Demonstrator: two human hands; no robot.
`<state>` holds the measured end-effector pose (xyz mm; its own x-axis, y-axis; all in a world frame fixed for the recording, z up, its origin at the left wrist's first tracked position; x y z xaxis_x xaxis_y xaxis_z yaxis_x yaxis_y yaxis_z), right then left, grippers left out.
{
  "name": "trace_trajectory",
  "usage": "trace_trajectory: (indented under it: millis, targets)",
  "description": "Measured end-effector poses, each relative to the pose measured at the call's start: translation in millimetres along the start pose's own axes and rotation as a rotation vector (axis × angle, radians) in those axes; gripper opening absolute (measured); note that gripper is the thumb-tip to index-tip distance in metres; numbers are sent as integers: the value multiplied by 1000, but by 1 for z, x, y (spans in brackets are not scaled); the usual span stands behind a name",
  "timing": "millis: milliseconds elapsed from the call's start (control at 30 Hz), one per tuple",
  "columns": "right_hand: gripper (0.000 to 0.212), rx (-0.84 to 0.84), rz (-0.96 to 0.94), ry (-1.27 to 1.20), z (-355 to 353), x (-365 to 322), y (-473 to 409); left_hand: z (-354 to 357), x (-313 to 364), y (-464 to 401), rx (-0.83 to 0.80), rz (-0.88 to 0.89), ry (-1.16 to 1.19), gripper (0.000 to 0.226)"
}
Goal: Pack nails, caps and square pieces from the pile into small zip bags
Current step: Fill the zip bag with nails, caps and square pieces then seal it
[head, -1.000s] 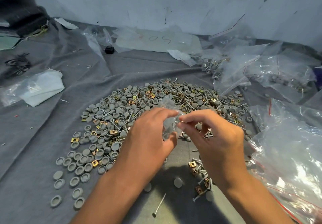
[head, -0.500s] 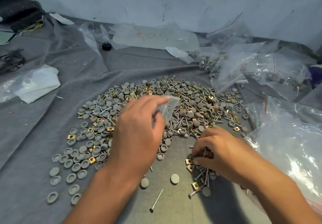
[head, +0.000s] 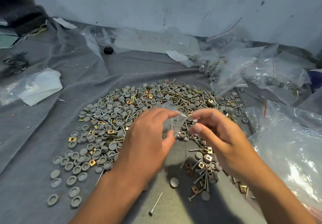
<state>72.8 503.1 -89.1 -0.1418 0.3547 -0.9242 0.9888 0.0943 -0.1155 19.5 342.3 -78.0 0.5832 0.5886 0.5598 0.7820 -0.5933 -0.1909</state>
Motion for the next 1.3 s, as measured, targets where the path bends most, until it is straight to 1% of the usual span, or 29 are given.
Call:
trace_trajectory:
  millis: [67,133,167,267,400,467,533,667,767,867,1000,1033,1067,1133,1167,1200,1233,1300]
  targets:
    - [21,22,-70,-122,4,-4,-3,0,0,0,5,1,-3,45]
    - [16,74,-102,-220,7,-6,-5,-1,0,0,11,5,-1,46]
    - [13,108,-119,-221,9,-7,-5,-1,0,1,11,6,3,47]
    - [11,188,-172,-57,12,-12,-4,0,-1,1,1,1,5,52]
    - [14,304,-291,340,18,-23,-4,1,-1,1,-14,-4,5,56]
    - [16,348,-318,484,22,-25,-4,0,-1,1,-10,-4,25,56]
    - [19,380,-323,521,22,-26,-3,0,-2,1,1,-1,27,55]
    - [24,438,-320,509,18,-28,2,0,-2,1,15,-6,18,55]
    - [15,462,-343,562,18,-30,2,0,-1,1,19,-1,26,54]
    - [14,404,-324,660,23,-25,-2,-1,-1,1,18,4,35,51]
    - [14,401,-297,626,11,-18,1,-2,-3,1,20,-21,33,50]
    - [13,351,-272,628,8,-13,2,-3,-3,2,23,-25,36,49]
    - [12,254,-218,647,8,-5,0,-4,-4,2,23,-26,37,48]
    - [14,-20,-55,757,16,15,-4,-4,-4,2,23,-26,31,48]
    - [17,-136,3,831,22,24,-4,-5,-4,2,22,-26,28,49]
    - [21,-215,34,893,26,31,-5,-4,-4,1,22,-26,26,49]
    - [22,-253,52,932,29,35,-5,-4,-4,1,22,-27,25,49]
    - [16,-247,41,974,30,34,-8,-4,-5,1,23,-34,23,49]
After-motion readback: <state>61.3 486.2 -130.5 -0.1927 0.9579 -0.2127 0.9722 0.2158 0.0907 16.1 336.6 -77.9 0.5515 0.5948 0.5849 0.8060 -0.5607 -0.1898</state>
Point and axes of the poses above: each hand's wrist, its own y-axis away from the middle knuckle, its own z-axis out of the palm, x = y × z, the point moved 6 cm from there along -y, towards the middle knuckle, and after that the axes turned 10 degrees about -x, right-handed, at the moved point
